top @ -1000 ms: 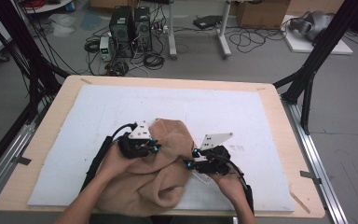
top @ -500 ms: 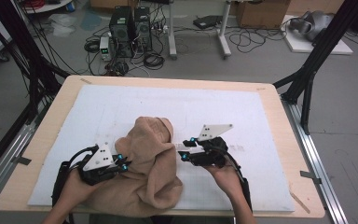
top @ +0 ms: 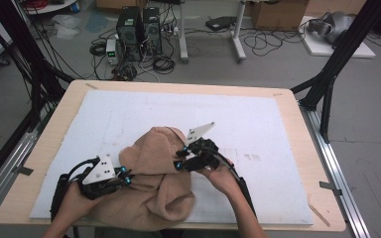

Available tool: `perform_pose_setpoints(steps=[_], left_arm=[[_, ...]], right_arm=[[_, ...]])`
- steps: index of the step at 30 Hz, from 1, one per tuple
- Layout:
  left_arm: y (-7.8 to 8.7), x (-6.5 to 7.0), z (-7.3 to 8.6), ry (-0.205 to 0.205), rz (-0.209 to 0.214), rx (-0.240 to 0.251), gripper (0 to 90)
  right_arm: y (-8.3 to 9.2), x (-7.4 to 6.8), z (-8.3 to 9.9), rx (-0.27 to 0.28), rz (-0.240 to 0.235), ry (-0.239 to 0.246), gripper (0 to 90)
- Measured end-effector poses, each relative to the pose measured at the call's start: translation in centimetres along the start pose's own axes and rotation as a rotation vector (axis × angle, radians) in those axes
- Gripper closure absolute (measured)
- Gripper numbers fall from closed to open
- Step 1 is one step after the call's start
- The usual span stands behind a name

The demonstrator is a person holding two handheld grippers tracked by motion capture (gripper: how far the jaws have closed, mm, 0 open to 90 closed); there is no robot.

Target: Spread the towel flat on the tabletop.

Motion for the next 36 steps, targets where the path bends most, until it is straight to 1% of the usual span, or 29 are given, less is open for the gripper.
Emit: perform_pose_setpoints(steps=[2,3,4,5,6,9,11,12,13,15,17,18,19,20,23,24,25,27,28,30,32,33,34,35,36], left_arm=[[0.6,0.2,0.1,-0.004,-0.005,-0.001,84.0],[0.9,0.3,0.1,-0.009,-0.007,-0.002,84.0],[1.1,0.5,0.1,-0.012,-0.008,-0.001,84.0],[1.4,0.6,0.0,-0.019,-0.01,-0.004,84.0],[1.7,0.7,-0.1,-0.017,-0.015,0.0,84.0],[2.3,0.9,-0.4,-0.023,-0.024,-0.001,84.0],[2.4,1.0,-0.3,-0.024,-0.025,0.002,84.1],[2.3,1.1,-0.3,-0.024,-0.022,0.002,84.0],[2.2,1.2,-0.1,-0.022,-0.019,0.0,84.0],[1.8,1.3,0.3,-0.017,-0.012,-0.004,84.0],[1.6,1.4,0.7,-0.005,-0.009,-0.003,84.0],[1.5,1.4,0.9,0.002,-0.008,-0.003,84.0],[1.4,1.4,1.1,0.012,-0.008,0.002,84.0],[1.3,1.4,1.2,0.015,-0.005,0.002,84.0],[1.3,1.3,1.5,0.023,0.0,0.002,84.0],[1.3,1.3,1.5,0.021,0.001,0.003,84.0],[1.3,1.3,1.5,0.013,0.004,0.003,83.9],[1.3,1.3,1.5,0.012,0.001,0.001,84.0],[1.3,1.3,1.4,0.009,0.001,0.001,83.9],[1.3,1.2,1.4,0.006,0.001,0.004,83.9],[1.2,1.2,1.4,0.01,0.003,0.008,84.0],[1.2,1.2,1.4,0.012,0.003,0.011,83.9],[1.2,1.2,1.5,0.012,0.001,0.01,83.9],[1.2,1.2,1.5,0.013,0.002,0.011,83.9],[1.2,1.1,1.5,0.01,-0.001,0.011,84.0]], right_arm=[[-0.7,-1.1,1.0,-0.036,-0.034,0.034,74.7],[-0.9,-1.7,1.5,-0.058,-0.046,0.041,81.0],[-1.1,-2.3,1.9,-0.079,-0.052,0.06,85.6],[-1.0,-2.9,2.2,-0.084,-0.054,0.084,89.3],[-0.9,-3.4,2.4,-0.075,-0.067,0.096,89.3],[0.4,-4.5,2.6,-0.058,-0.075,0.11,89.4],[1.5,-5.1,2.7,-0.045,-0.071,0.113,89.3],[2.0,-5.1,2.6,-0.039,-0.057,0.114,89.3],[2.4,-5.0,2.5,-0.037,-0.039,0.108,86.3],[3.0,-3.9,2.2,-0.022,0.016,0.094,79.7],[3.1,-2.4,1.9,0.008,0.043,0.051,74.3],[3.1,-1.5,1.8,0.018,0.064,0.029,72.5],[2.9,-0.7,1.7,0.03,0.079,0.009,70.0],[2.5,0.0,1.6,0.04,0.097,-0.01,67.2],[1.2,1.6,1.3,0.041,0.141,-0.07,60.3],[0.7,2.1,1.3,0.04,0.151,-0.079,59.6],[0.2,2.3,1.3,0.039,0.148,-0.094,58.5],[-0.8,2.9,1.4,0.022,0.151,-0.112,56.0],[-1.3,3.0,1.5,0.009,0.149,-0.12,56.0],[-1.9,3.4,1.9,-0.022,0.171,-0.132,56.8],[-2.3,3.7,2.1,-0.036,0.164,-0.138,65.0],[-2.4,3.8,2.2,-0.045,0.163,-0.144,70.6],[-2.5,3.8,2.2,-0.045,0.146,-0.145,77.7],[-2.5,3.7,2.2,-0.045,0.128,-0.14,84.7],[-2.3,3.7,2.1,-0.044,0.125,-0.126,87.0]])
Point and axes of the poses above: each handheld gripper's, and its own axes: y roughly backward along the jaws, z roughly out of its underside, x roughly to its right, the point moved 8 cm from there along -y, roughly forward along the jaws, and after that the axes turned 9 degrees about -y, right-handed, at the moved point
